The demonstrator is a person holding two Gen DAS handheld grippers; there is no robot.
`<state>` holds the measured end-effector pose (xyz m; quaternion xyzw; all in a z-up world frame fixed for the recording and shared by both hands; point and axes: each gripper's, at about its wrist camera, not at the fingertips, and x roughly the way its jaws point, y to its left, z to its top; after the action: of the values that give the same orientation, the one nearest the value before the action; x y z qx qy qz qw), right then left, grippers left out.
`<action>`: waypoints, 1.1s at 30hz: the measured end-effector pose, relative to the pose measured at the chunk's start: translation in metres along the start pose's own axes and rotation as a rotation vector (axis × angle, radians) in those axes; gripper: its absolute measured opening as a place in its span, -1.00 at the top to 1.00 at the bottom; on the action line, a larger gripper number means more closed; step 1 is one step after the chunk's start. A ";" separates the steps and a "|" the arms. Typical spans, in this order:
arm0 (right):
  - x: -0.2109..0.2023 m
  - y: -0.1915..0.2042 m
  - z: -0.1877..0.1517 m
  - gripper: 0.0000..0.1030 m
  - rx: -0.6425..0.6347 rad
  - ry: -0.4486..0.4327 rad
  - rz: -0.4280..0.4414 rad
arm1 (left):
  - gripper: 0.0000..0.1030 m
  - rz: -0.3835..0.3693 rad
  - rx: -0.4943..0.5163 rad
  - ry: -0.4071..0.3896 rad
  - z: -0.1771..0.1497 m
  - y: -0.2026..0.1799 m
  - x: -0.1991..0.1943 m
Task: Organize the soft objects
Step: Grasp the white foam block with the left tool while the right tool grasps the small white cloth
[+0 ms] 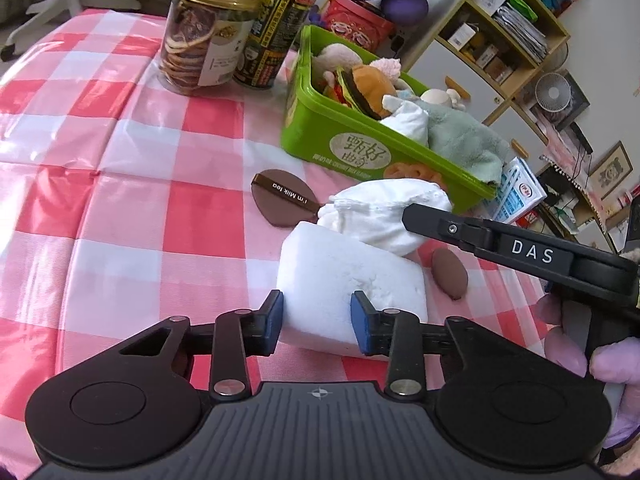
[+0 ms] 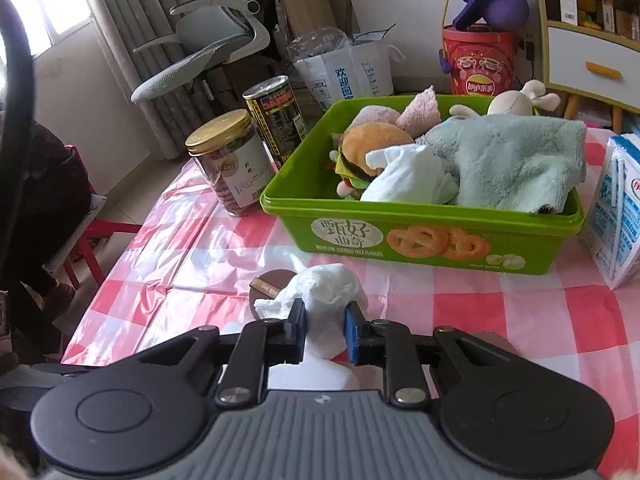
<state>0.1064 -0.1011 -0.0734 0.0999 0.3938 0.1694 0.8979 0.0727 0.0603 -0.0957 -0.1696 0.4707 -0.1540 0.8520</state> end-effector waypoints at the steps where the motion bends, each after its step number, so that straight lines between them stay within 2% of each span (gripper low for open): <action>1: -0.002 0.000 0.000 0.86 0.001 -0.003 0.003 | 0.33 0.000 -0.001 -0.005 0.000 0.000 -0.002; 11: -0.016 -0.001 0.006 0.89 0.026 -0.045 0.026 | 0.44 0.015 -0.027 -0.022 0.003 0.001 -0.016; 25: -0.029 -0.007 0.012 0.89 0.064 -0.088 0.035 | 0.45 0.014 -0.039 -0.050 0.005 0.002 -0.027; 33: -0.039 -0.014 0.019 0.89 0.103 -0.130 0.045 | 0.45 0.019 -0.066 -0.101 0.014 0.005 -0.040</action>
<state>0.0992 -0.1293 -0.0386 0.1654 0.3404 0.1623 0.9113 0.0647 0.0836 -0.0609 -0.2008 0.4334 -0.1217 0.8701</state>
